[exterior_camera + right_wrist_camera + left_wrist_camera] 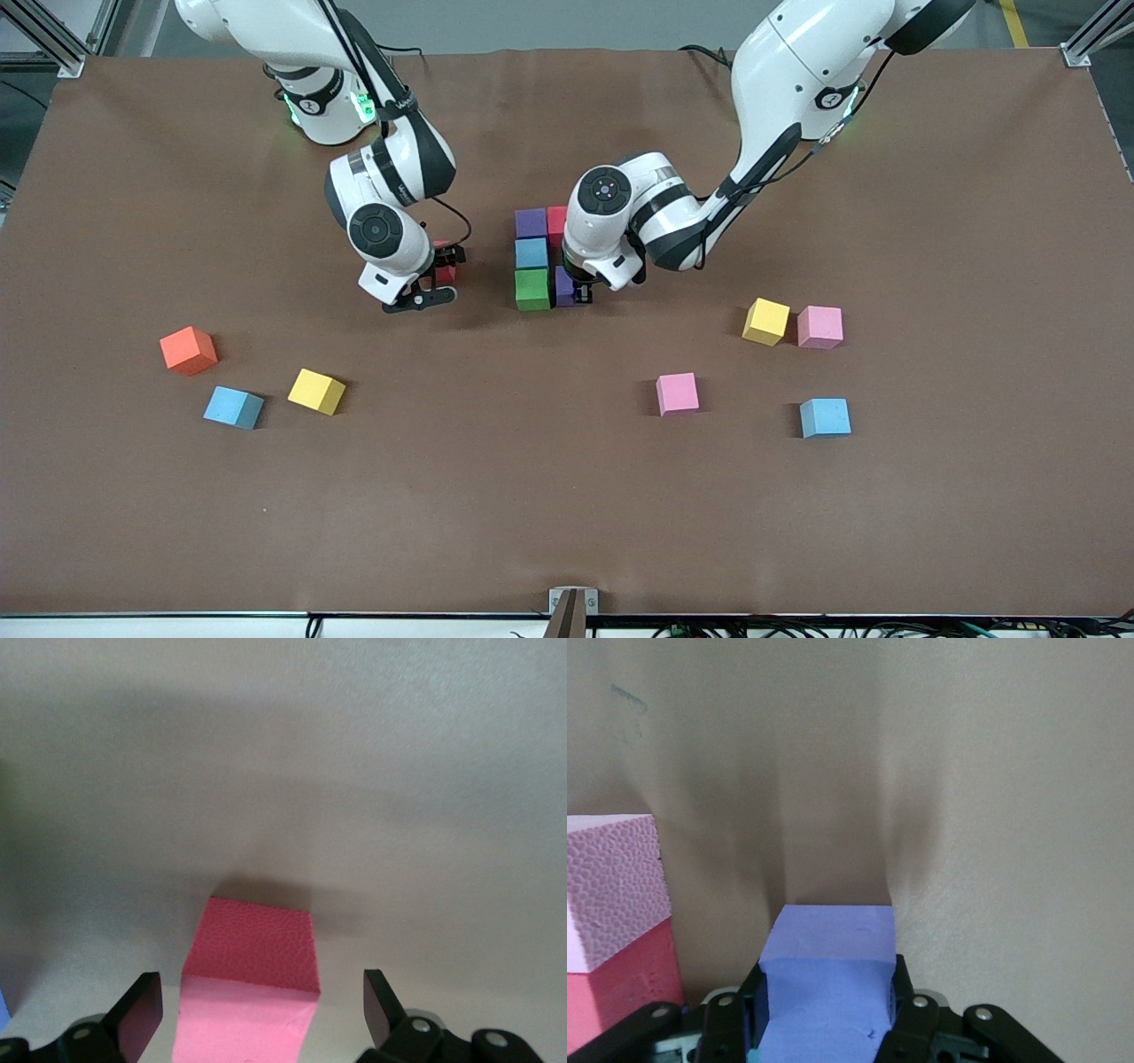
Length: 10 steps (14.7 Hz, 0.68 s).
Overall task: Arrange 11 blocks into digit 3
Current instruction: 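Grasp the pink cube with the right gripper while the left gripper lowers purple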
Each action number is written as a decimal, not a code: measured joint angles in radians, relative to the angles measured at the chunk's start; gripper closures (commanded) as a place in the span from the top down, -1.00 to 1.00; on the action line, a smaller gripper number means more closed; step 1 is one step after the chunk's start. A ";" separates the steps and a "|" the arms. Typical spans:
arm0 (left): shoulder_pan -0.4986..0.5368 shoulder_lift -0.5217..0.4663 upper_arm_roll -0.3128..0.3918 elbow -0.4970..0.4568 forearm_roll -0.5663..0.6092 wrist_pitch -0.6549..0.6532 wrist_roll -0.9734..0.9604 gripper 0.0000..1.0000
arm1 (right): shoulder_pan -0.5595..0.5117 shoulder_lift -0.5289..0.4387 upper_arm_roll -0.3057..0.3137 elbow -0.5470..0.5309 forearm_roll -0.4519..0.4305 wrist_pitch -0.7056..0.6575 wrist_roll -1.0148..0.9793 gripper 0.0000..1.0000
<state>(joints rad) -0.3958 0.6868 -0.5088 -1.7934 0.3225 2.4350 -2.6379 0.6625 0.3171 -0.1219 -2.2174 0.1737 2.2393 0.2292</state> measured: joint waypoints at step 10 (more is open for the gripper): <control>-0.058 0.013 0.044 0.040 0.000 0.000 -0.025 -0.26 | 0.000 0.000 0.018 -0.036 0.000 0.043 0.035 0.95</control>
<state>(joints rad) -0.4539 0.6999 -0.4643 -1.7532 0.3225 2.4352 -2.6633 0.6621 0.3170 -0.1038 -2.2530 0.1737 2.2821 0.2643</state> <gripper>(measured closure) 0.458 0.000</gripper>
